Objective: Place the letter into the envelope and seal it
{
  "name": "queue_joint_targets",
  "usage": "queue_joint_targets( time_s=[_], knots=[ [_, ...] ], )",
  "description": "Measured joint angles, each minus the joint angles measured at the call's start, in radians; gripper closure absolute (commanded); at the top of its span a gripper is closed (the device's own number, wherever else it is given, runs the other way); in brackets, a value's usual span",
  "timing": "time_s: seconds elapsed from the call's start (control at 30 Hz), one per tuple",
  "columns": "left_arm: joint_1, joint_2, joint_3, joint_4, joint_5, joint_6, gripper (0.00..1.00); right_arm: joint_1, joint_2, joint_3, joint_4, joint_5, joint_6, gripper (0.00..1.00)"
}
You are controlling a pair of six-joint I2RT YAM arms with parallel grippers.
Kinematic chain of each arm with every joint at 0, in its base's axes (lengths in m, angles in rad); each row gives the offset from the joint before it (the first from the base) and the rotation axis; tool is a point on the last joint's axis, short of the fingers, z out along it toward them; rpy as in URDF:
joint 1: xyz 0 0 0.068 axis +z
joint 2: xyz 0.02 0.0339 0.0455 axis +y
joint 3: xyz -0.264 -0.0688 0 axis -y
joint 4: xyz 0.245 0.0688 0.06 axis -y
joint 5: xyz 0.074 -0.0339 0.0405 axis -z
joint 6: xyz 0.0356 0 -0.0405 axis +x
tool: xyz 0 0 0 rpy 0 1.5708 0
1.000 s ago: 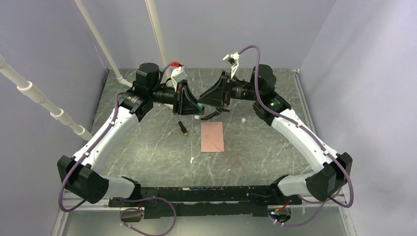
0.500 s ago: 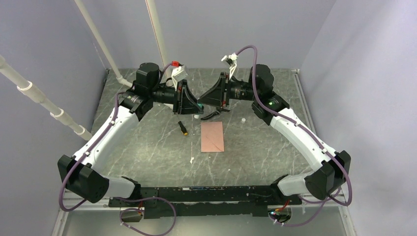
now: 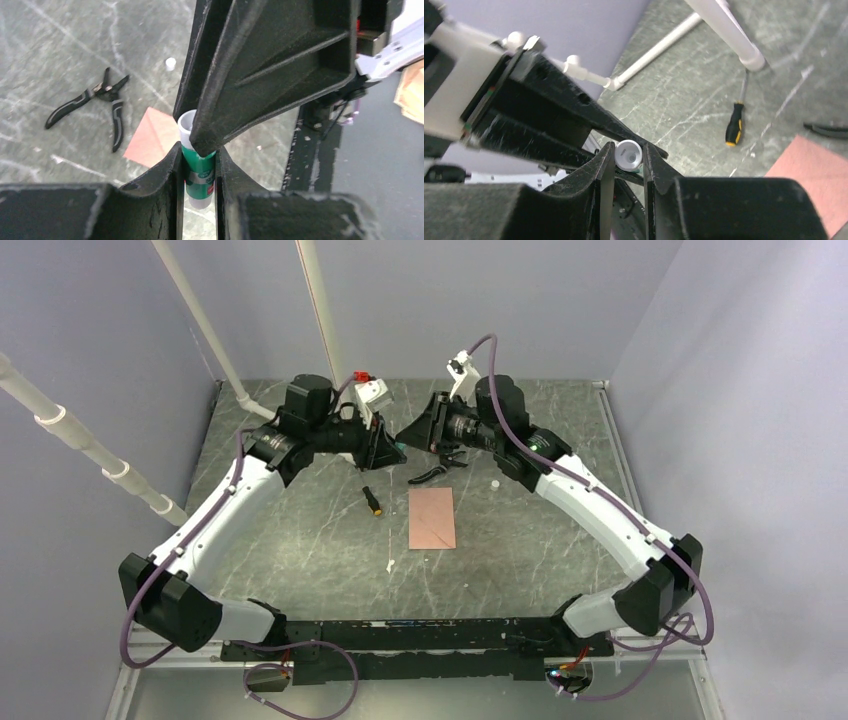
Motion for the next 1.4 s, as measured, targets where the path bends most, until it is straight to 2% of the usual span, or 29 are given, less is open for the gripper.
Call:
queue_joint_targets(
  time_s=[0.13,0.27,0.3,0.4,0.47,0.5,0.67,0.8,0.93,1.2,1.4],
  knots=[
    [-0.009,0.012,-0.002,-0.033,-0.093,0.063,0.98,0.005,0.053,0.06,-0.119,0.093,0.11,1.0],
    [-0.017,0.013,-0.022,-0.021,-0.123,0.092,0.97,0.006,0.071,0.091,-0.2,0.139,0.186,1.0],
    [-0.019,0.013,-0.024,-0.018,-0.122,0.096,0.98,0.006,0.071,0.093,-0.209,0.141,0.196,0.9],
    [-0.02,0.013,-0.024,-0.017,-0.114,0.1,0.98,0.002,0.067,0.086,-0.197,0.127,0.199,0.47],
    [-0.019,0.013,-0.024,-0.03,-0.098,0.101,0.98,-0.016,0.049,0.055,-0.165,0.096,0.185,0.37],
    [-0.013,0.013,-0.024,-0.05,-0.083,0.103,0.97,-0.037,0.03,0.029,-0.143,0.084,0.156,0.35],
    [0.006,0.013,-0.013,-0.123,0.011,0.104,0.97,-0.174,-0.06,-0.043,-0.076,-0.068,-0.013,0.32],
    [0.006,0.013,0.012,-0.142,0.086,0.101,0.98,-0.179,-0.081,-0.035,-0.066,-0.201,-0.14,0.32],
    [0.005,0.013,0.024,-0.129,0.095,0.091,0.98,-0.17,-0.077,-0.03,-0.055,-0.265,-0.158,0.33],
    [0.006,-0.003,-0.026,-0.002,-0.051,-0.016,0.98,-0.105,-0.042,-0.022,0.021,-0.076,0.052,0.35],
    [0.006,-0.004,-0.049,0.075,-0.124,-0.097,0.98,0.003,0.071,0.108,-0.056,0.102,0.105,0.42]
  ],
)
